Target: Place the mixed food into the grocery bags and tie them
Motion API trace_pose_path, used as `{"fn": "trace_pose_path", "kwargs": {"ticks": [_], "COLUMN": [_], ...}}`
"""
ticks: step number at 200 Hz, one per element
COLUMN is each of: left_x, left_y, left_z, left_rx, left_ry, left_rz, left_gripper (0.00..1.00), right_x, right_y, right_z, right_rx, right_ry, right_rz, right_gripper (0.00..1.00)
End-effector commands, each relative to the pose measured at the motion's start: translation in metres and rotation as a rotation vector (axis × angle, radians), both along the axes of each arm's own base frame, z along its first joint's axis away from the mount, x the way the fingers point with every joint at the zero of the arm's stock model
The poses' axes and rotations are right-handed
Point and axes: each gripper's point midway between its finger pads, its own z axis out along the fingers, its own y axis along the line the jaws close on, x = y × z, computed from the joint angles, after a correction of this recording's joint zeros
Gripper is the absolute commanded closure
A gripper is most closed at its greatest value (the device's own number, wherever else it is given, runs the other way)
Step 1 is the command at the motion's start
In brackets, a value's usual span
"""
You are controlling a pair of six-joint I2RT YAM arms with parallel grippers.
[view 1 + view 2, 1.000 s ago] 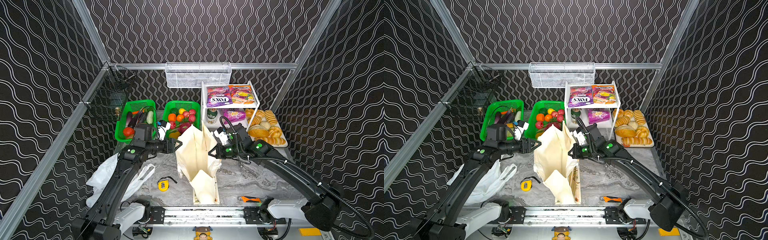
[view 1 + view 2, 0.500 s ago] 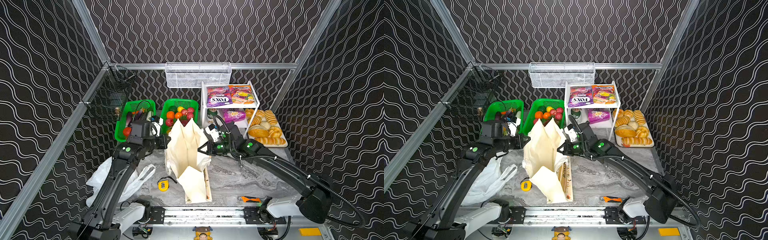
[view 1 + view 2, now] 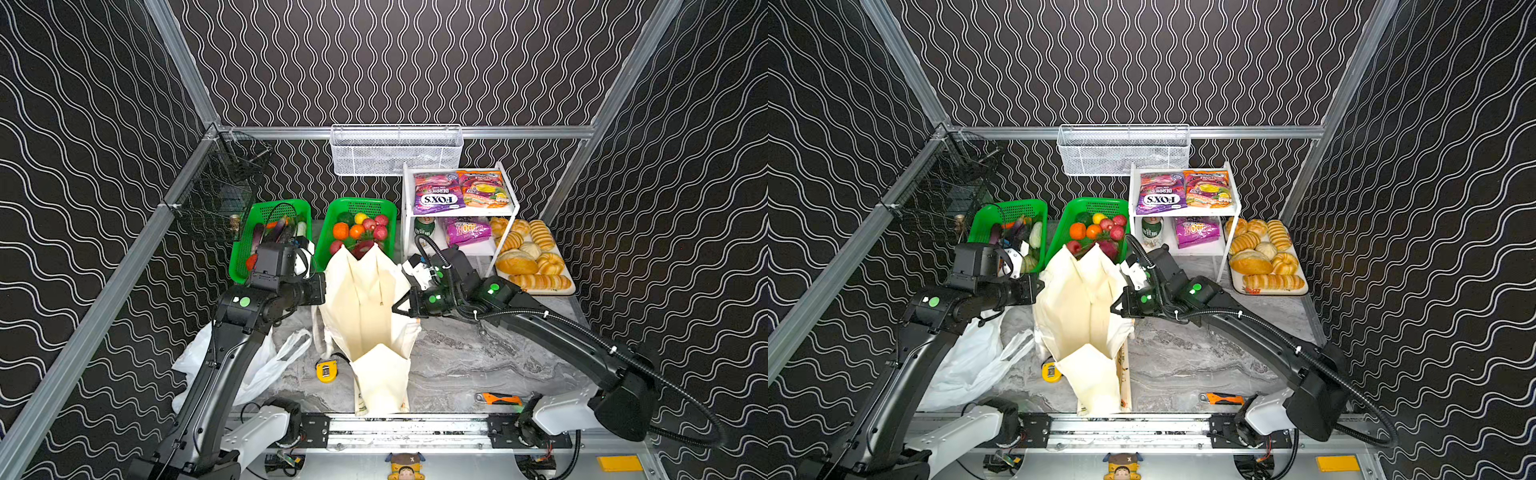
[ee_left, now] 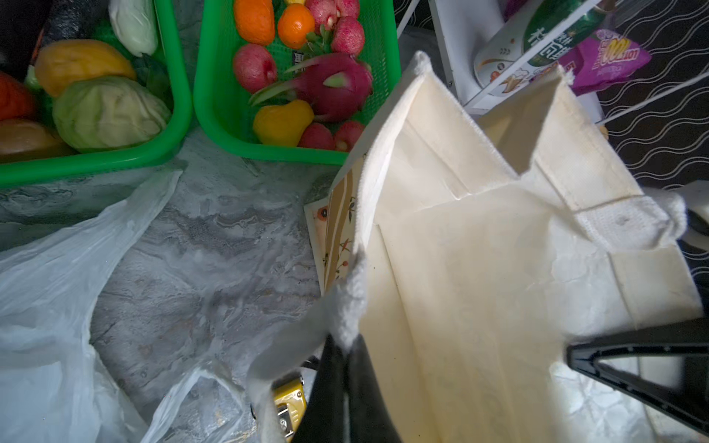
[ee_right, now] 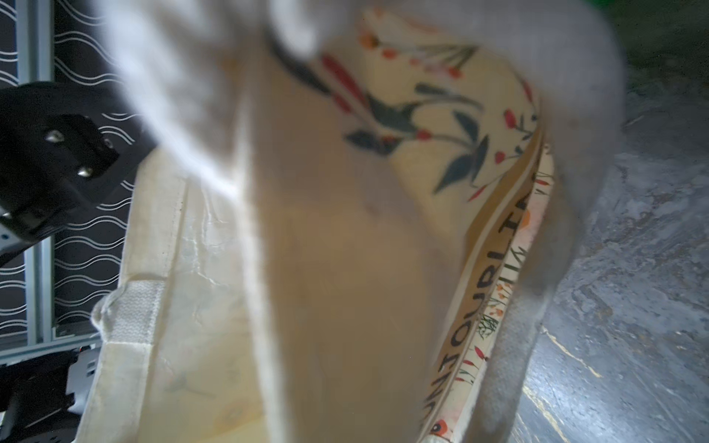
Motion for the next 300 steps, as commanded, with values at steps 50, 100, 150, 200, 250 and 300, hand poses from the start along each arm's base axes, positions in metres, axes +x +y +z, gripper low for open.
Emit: {"fn": "trace_pose_path", "kwargs": {"ticks": [50,100,150,200,250,300], "left_x": [0.041,0.031,0.025,0.007,-0.01,-0.019], "left_y": [0.007,0.021,0.019,0.031,0.037,0.045], "left_z": [-0.012,-0.002,0.007,0.038,0.056,0.06], "left_rx": [0.09,0.136,0.125,0.148,0.156,0.204], "left_ry": [-0.06,-0.104,-0.103,-0.218,-0.304,-0.309], "left_rz": [0.036,0.069,0.058,0.072,0.072,0.077], "left_gripper": [1.0,0.88,0.55,0.43,0.37,0.34], "right_x": [0.049,0.079,0.124,0.169,0.207,0.229], "right_y": [0.01,-0.079,-0.139,-0.117,-0.112,-0.103], "right_z": [0.005,0.051,0.042,0.033,0.022,-0.002], "right_rx": [-0.02,-0.044,-0.06,-0.11,-0.101,-0.125], "right_ry": [-0.183,-0.392,-0.826,-1.125,-1.253,-1.348], "right_rz": [-0.106,-0.359,-0.497,-0.449,-0.562,-0.571], "right_gripper": [0.83,0.42,0.39,0.41,0.35,0.3]}}
